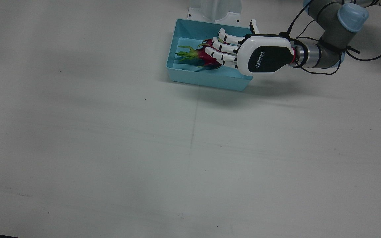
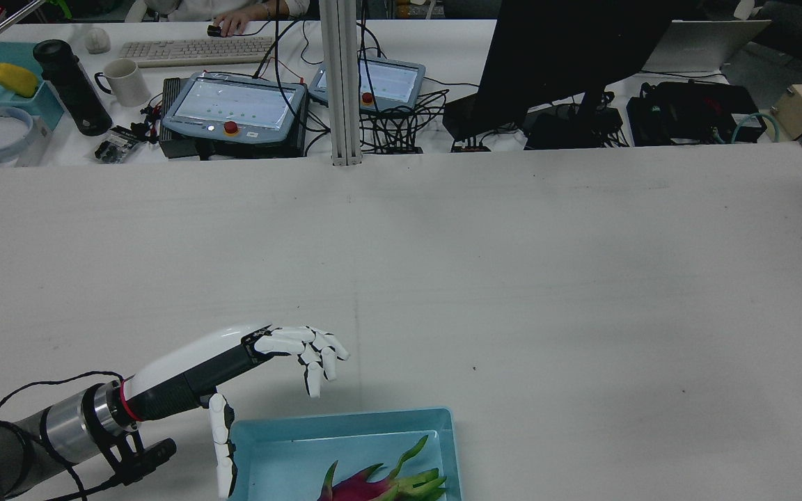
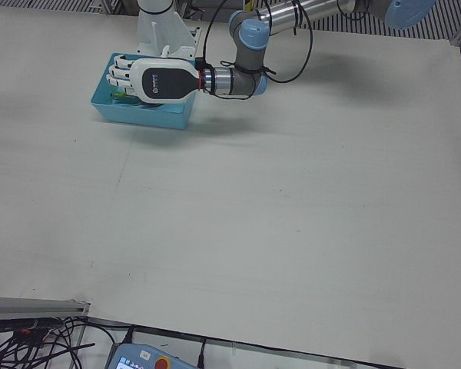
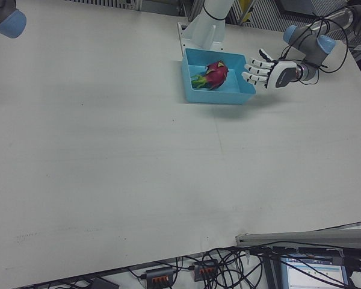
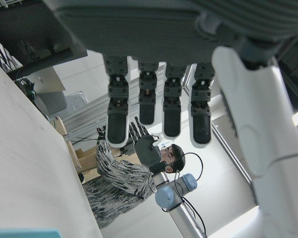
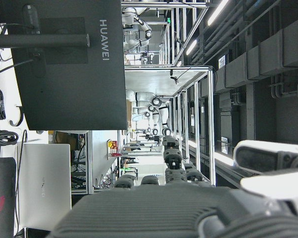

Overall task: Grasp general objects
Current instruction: 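Open the left hand to drop the fruit into the tray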

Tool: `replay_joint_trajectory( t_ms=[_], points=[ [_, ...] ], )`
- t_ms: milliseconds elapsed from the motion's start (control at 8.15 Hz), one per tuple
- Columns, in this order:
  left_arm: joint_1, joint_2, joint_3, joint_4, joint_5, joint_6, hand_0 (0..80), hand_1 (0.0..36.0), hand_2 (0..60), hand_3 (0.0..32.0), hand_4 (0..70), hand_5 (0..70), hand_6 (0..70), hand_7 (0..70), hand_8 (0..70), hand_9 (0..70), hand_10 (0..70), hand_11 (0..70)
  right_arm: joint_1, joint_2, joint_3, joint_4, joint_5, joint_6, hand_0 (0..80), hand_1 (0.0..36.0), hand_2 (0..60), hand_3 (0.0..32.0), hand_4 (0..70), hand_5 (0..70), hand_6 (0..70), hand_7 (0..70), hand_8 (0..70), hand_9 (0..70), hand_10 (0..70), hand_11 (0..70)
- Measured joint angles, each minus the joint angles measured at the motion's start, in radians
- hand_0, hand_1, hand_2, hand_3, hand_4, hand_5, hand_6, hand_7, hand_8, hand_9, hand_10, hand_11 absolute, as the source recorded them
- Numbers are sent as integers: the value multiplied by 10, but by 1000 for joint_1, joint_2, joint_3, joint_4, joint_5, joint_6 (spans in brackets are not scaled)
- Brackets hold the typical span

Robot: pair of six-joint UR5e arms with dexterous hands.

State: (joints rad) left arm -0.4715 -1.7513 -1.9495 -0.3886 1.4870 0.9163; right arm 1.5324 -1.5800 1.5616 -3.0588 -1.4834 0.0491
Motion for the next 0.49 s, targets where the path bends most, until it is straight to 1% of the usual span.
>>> replay_joint_trajectory(
  t_ms=[123,245,368,491],
  points=[
    [-57,7,5,19,-25,-30,548,358,600,0,199,623,213,342,143,205,269,417,0,0,0,0,0,0,0,0,0,0,0,0,0,0,0,0,0,0],
    [-143,14,9,48,-41,-71,583,321,488,0,123,420,137,275,50,83,196,317,0,0,0,0,0,0,0,0,0,0,0,0,0,0,0,0,0,0],
    [-239,18,24,82,-48,-115,580,280,290,0,86,331,80,190,6,24,148,244,0,0,0,0,0,0,0,0,0,0,0,0,0,0,0,0,0,0],
    [-319,20,47,107,-51,-156,590,279,233,0,67,196,35,113,0,8,104,182,0,0,0,0,0,0,0,0,0,0,0,0,0,0,0,0,0,0]
  ],
)
